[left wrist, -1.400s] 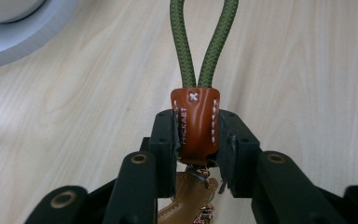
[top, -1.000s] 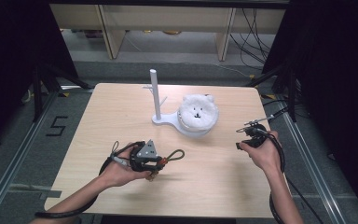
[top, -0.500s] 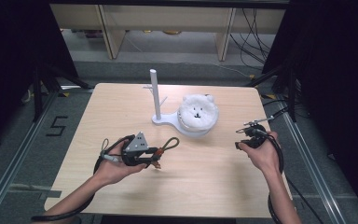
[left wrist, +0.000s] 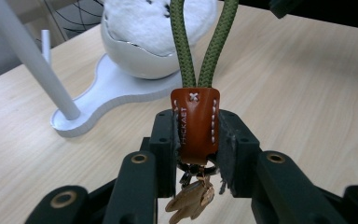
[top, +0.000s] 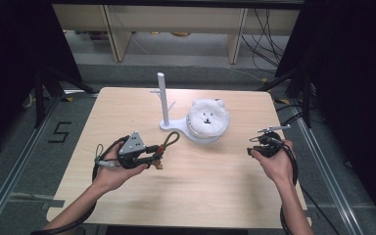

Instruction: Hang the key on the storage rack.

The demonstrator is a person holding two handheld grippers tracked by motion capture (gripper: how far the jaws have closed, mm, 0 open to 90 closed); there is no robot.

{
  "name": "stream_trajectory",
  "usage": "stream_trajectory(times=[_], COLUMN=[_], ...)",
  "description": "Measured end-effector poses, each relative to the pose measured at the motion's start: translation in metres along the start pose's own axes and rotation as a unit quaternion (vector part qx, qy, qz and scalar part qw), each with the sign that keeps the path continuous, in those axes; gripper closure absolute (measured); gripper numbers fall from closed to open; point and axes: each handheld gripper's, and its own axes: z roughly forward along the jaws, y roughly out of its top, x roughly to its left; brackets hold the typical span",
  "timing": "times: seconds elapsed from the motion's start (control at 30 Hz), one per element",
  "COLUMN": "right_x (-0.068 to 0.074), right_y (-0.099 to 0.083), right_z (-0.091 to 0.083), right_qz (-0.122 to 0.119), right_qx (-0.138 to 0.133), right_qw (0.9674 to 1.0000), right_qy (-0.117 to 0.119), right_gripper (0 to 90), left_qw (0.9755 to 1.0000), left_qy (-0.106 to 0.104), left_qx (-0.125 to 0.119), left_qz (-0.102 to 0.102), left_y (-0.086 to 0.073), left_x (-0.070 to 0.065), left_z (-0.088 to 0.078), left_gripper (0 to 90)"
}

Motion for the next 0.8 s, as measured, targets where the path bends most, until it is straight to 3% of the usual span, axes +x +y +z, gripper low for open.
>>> stream_trajectory(times=[0.1,0.13,0.4,0.43,0.47,0.53,0.57,0.6,0.67,0.7,0.77,0.8], right_x=[0.0,0.002,0.001,0.004,0.0,-0.001,-0.001,0.001,0.0,0.001,-0.001,0.0], right_y=[-0.002,-0.002,-0.01,-0.011,-0.012,-0.014,-0.016,-0.018,-0.02,-0.021,-0.024,-0.024], right_z=[0.001,0.0,-0.001,-0.002,0.0,0.0,0.001,0.001,0.001,0.002,0.003,0.004], right_qz=[-0.006,0.005,0.011,0.032,0.012,0.01,0.01,0.017,0.008,0.02,0.007,0.018], right_qx=[-0.014,-0.014,-0.037,-0.038,-0.045,-0.05,-0.06,-0.059,-0.063,-0.067,-0.073,-0.083], right_qw=[0.9999,0.9999,0.9992,0.9988,0.9989,0.9987,0.9981,0.9981,0.998,0.9976,0.9973,0.9964], right_qy=[0.003,-0.001,-0.001,-0.003,-0.007,-0.01,0.001,-0.002,-0.007,-0.004,-0.003,-0.004], right_gripper=[68.4,68.4,67.9,67.7,67.5,67.1,67.0,66.9,66.8,66.6,66.5,66.5], left_qw=[0.9999,0.9998,0.9988,0.9986,0.9986,0.9983,0.9982,0.998,0.9979,0.9975,0.9976,0.9974], left_qy=[0.009,0.009,0.027,0.029,0.028,0.034,0.034,0.036,0.038,0.038,0.04,0.042], left_qx=[-0.008,-0.012,-0.027,-0.032,-0.032,-0.034,-0.033,-0.036,-0.037,-0.043,-0.041,-0.042], left_qz=[-0.008,-0.01,-0.029,-0.031,-0.032,-0.034,-0.035,-0.038,-0.037,-0.041,-0.039,-0.041], left_y=[-0.001,-0.001,-0.002,-0.003,-0.003,-0.002,-0.002,-0.002,-0.001,-0.001,-0.001,-0.001], left_x=[0.002,0.004,0.01,0.011,0.012,0.013,0.013,0.013,0.014,0.015,0.015,0.016], left_z=[-0.003,-0.004,-0.01,-0.01,-0.01,-0.011,-0.011,-0.011,-0.012,-0.011,-0.012,-0.012], left_gripper=[69.0,69.0,69.0,69.0,69.0,69.0,69.0,69.0,69.0,69.0,68.9,68.9])
